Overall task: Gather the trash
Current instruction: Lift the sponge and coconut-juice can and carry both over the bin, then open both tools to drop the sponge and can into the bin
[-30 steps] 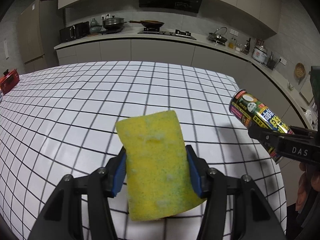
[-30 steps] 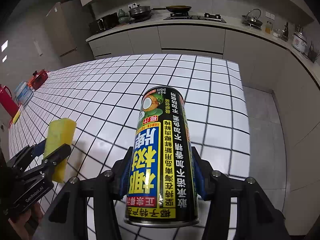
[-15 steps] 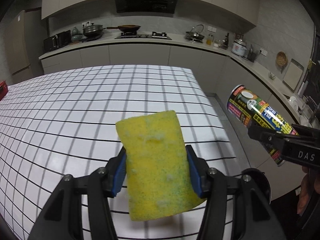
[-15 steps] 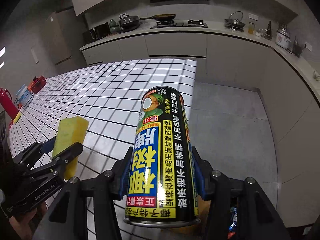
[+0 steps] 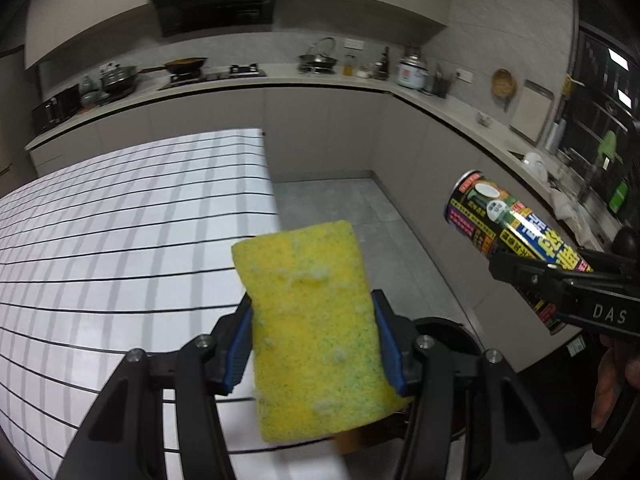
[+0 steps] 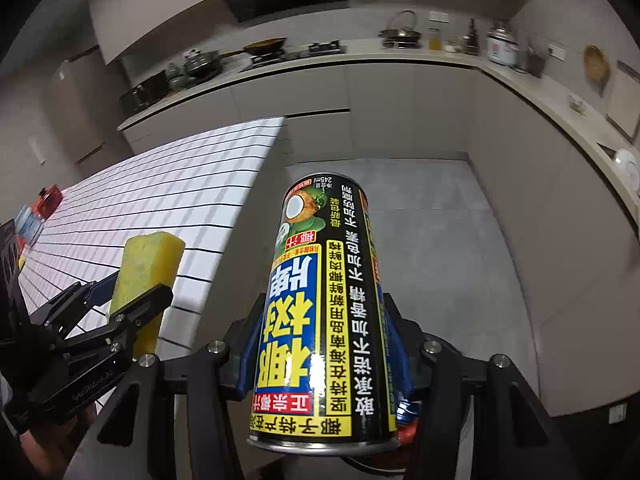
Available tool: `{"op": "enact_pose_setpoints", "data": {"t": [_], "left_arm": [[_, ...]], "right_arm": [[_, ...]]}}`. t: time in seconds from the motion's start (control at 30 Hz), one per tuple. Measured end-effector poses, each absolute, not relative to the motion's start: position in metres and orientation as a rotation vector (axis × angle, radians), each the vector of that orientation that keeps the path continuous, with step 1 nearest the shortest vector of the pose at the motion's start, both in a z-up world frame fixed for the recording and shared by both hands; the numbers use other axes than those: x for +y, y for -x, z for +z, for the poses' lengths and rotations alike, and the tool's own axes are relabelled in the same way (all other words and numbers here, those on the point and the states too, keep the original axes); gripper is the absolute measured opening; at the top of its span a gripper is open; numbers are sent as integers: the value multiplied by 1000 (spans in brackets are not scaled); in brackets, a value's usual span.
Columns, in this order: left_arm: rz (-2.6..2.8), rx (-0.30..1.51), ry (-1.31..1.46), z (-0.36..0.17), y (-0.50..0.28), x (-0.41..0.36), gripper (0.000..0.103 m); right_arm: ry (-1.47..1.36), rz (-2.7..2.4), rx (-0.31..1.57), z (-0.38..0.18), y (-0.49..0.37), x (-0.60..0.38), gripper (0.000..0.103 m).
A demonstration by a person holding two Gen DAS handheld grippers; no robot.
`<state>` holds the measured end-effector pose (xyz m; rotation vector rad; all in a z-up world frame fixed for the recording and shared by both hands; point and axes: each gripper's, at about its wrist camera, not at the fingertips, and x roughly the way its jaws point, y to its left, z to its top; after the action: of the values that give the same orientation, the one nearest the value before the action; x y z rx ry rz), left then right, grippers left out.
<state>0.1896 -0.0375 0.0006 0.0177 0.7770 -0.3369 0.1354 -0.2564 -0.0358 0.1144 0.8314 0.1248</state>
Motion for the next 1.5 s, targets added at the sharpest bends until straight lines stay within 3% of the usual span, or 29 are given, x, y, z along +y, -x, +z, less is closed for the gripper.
{"op": "enact_pose_setpoints", "data": {"t": [0.33,0.6,1.2,1.3,1.33,1.37,1.4,1.43,1.5], "left_arm": [[-439,838,-48,-25,-170,-116,56],[-460,929,-35,-66,-156,-151,56],[-434,1056,-7,-131,-142,-174,56],[-499,1043,30,-132,-144,-175,66],[-486,1043,29,-133,-145,-170,77],[-443,1040,40,-132,-148,-164,85],[-415,1023,79,-127,-150,-154,87],[-395,1010,100,-124,-151,-147,88],[-372,992,112,-116,-150,-138,89]], "right_arm": [[-135,56,874,-67,-104,-333,55],[-85,80,978,-126,-90,-373,55],[116,227,1123,-223,-100,-364,55],[173,273,1138,-235,-102,-360,55],[196,300,1139,-241,-102,-357,55],[221,315,1131,-249,-104,-357,74],[272,305,1115,-255,-105,-356,92],[281,305,1108,-256,-104,-357,103],[209,296,1104,-255,-103,-369,103]]}}
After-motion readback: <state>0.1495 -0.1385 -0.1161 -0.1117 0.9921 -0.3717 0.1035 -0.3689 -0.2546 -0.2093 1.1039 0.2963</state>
